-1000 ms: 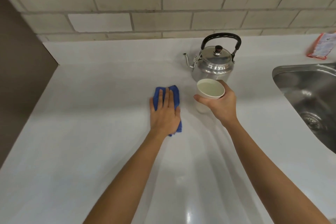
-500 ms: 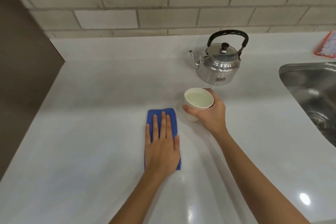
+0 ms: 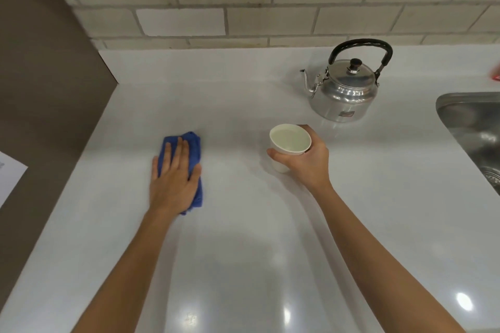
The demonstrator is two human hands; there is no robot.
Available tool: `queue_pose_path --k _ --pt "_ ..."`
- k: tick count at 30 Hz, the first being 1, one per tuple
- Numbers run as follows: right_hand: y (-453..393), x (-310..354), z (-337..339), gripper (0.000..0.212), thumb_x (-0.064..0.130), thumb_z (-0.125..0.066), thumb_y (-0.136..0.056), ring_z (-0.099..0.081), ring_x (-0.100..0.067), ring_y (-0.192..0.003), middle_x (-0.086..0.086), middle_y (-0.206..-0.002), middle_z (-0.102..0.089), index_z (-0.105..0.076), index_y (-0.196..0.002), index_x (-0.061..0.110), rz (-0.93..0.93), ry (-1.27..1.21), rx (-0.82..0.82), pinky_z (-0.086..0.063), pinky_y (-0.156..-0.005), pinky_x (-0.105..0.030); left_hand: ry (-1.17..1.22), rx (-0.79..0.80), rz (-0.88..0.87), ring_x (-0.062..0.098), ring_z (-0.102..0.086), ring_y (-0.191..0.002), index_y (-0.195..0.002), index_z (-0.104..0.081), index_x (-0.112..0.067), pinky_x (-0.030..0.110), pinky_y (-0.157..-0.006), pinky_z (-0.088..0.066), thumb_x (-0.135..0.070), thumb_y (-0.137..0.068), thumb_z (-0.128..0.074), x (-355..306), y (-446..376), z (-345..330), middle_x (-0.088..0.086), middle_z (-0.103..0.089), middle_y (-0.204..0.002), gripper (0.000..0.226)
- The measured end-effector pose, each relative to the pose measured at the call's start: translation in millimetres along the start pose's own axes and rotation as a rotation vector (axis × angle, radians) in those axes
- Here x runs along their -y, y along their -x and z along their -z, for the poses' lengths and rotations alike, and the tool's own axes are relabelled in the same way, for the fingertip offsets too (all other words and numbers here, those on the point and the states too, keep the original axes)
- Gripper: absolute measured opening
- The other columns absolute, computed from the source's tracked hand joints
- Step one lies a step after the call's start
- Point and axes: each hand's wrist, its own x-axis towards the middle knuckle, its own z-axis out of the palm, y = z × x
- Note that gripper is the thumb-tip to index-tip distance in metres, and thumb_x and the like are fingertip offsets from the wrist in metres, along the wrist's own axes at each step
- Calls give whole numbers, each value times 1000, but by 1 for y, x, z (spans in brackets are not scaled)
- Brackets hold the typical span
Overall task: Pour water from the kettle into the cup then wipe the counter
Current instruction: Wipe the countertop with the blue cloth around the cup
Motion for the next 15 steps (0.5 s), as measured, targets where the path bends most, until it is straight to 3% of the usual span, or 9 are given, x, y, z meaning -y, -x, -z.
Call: queue_pose_path --k 7,15 --pt "1 3 -8 51 28 -95 -54 -65 7 -82 30 -84 -68 -61 -90 41 7 -1 22 -48 -70 -8 23 52 -74 8 19 -149 -154 11 -25 32 -121 12 -47 -102 -20 33 33 6 -10 11 -164 64" --pt "-2 7 -17 53 35 -94 -50 -65 6 -83 29 -84 -68 -61 -92 39 12 -10 36 -48 -71 -9 18 76 -79 7 22 -148 -153 14 -25 35 -122 12 -57 -97 -8 37 54 9 -10 15 -163 68"
